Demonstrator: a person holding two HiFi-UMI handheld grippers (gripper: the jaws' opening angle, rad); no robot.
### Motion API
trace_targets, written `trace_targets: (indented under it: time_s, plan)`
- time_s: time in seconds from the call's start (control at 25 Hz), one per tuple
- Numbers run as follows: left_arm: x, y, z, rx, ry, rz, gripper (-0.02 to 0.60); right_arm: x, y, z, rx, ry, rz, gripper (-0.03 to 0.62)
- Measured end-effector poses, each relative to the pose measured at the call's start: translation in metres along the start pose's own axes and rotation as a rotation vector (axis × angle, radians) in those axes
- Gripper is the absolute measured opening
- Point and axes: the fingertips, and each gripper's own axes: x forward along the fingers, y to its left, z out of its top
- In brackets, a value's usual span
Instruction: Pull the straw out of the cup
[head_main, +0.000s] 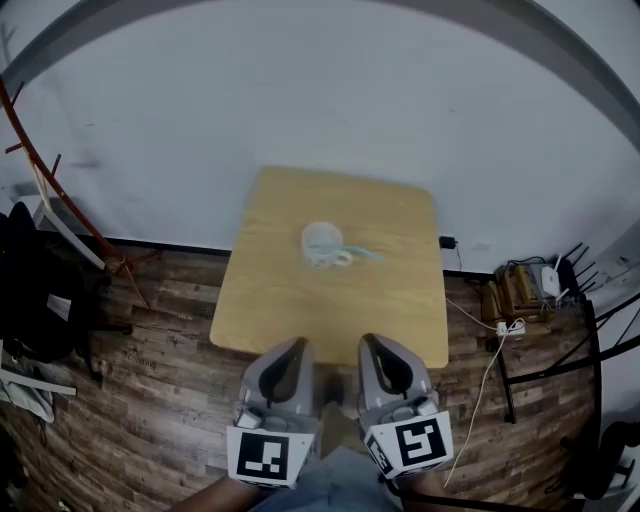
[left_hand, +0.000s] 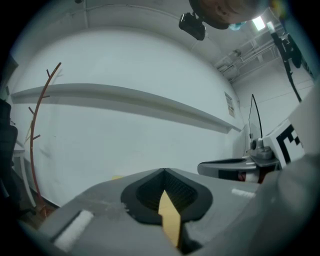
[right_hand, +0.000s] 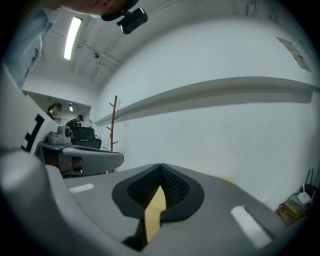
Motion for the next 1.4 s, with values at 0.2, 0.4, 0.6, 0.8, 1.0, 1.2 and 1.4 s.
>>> trace_targets:
  time_s: [0.2,0.4,0.6,0.8,1.0,1.2,1.4]
  plan:
    - [0.032,0.012,-0.008,0.001,0.044,0.031,0.02,0.027,-0.027,-0.006,0.029,0.011,0.005,0.008]
    - [0.071,0.016,-0.009,0.018,0.074,0.043,0.02,0.055,-0.061,-0.009,0.056,0.016,0.005,0.008]
    - [0.108,0.015,-0.003,0.048,0.086,0.058,0.02,0.079,-0.093,-0.005,0.073,0.007,0.021,0.008]
    - [0.138,0.007,0.005,0.068,0.093,0.059,0.02,0.098,-0.12,0.001,0.092,-0.009,0.035,0.008]
    - [0.16,0.001,0.017,0.09,0.075,0.07,0.02,0.114,-0.135,0.011,0.091,-0.034,0.074,0.008]
    - [0.17,0.0,0.029,0.089,0.033,0.099,0.02,0.126,-0.142,0.025,0.063,-0.062,0.107,0.008]
    - [0.17,0.012,0.03,0.077,0.031,0.134,0.02,0.143,-0.141,0.03,0.048,-0.068,0.13,0.008]
